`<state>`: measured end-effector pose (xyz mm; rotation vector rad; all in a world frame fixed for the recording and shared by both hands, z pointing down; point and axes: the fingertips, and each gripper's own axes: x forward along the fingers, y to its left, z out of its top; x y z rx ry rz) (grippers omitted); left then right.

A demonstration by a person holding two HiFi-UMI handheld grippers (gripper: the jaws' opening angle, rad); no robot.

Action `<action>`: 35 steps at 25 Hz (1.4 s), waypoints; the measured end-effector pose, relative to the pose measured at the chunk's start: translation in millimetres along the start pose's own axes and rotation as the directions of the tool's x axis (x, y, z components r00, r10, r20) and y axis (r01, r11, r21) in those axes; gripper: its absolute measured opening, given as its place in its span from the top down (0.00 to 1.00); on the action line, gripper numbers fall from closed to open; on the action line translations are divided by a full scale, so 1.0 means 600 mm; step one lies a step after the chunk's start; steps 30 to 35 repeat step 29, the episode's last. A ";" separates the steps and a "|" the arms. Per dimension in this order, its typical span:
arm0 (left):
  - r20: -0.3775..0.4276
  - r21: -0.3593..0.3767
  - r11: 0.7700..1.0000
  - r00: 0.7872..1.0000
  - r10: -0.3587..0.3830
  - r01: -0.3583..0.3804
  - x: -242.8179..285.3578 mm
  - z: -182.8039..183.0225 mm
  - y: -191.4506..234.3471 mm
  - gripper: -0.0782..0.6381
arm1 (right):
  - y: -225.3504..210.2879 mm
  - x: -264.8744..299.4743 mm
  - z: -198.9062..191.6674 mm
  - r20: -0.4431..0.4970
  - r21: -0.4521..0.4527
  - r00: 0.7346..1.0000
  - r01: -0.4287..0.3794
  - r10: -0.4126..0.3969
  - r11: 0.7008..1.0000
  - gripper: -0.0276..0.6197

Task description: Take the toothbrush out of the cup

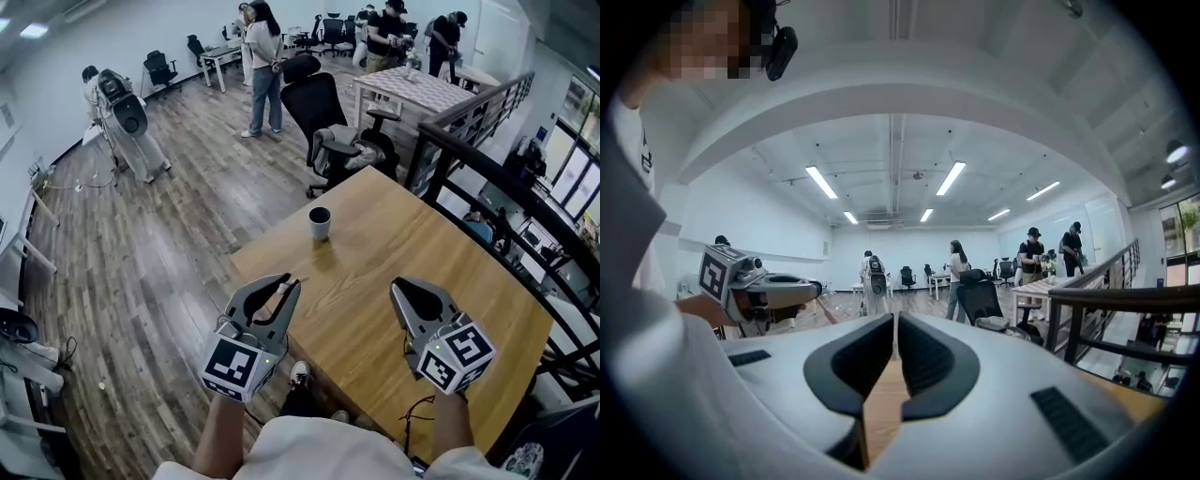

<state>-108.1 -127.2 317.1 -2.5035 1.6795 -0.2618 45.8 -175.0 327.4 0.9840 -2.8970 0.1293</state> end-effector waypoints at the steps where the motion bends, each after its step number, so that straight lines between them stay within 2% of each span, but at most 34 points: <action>1: -0.008 -0.014 1.000 1.000 0.004 -0.004 -0.005 0.001 -0.001 0.78 | 0.002 -0.002 0.004 0.000 -0.009 1.000 0.002 -0.002 1.000 0.90; 3: -0.009 -0.013 1.000 1.000 0.008 -0.008 -0.010 0.006 -0.002 0.78 | 0.004 -0.004 0.009 0.000 -0.022 1.000 0.007 -0.007 1.000 0.90; 6: 0.021 0.033 0.999 1.000 0.007 -0.008 -0.014 0.016 0.004 0.78 | 0.011 -0.005 0.017 -0.001 -0.024 1.000 0.005 -0.005 1.000 0.91; 10: 0.016 0.007 1.000 1.000 0.005 -0.005 -0.015 0.017 0.003 0.78 | 0.016 -0.003 0.015 -0.005 -0.031 1.000 0.003 -0.003 1.000 0.91; 14: 0.041 0.028 1.000 0.999 0.002 -0.003 -0.015 0.013 -0.003 0.78 | 0.018 -0.007 0.004 0.002 -0.030 1.000 -0.004 0.004 1.000 0.91; 20: 0.015 -0.015 1.000 1.000 -0.005 0.006 -0.012 0.011 -0.008 0.78 | 0.017 -0.006 0.002 -0.008 -0.038 1.000 0.001 -0.002 0.999 0.91; 27: 0.039 0.028 1.000 0.999 -0.009 0.008 -0.008 0.012 -0.012 0.78 | 0.013 -0.011 -0.009 -0.020 -0.039 1.000 0.009 -0.009 0.999 0.91; 35: 0.034 0.023 1.000 0.999 -0.007 0.007 -0.008 0.012 -0.015 0.78 | 0.012 -0.014 -0.009 -0.022 -0.041 1.000 0.009 -0.010 0.999 0.91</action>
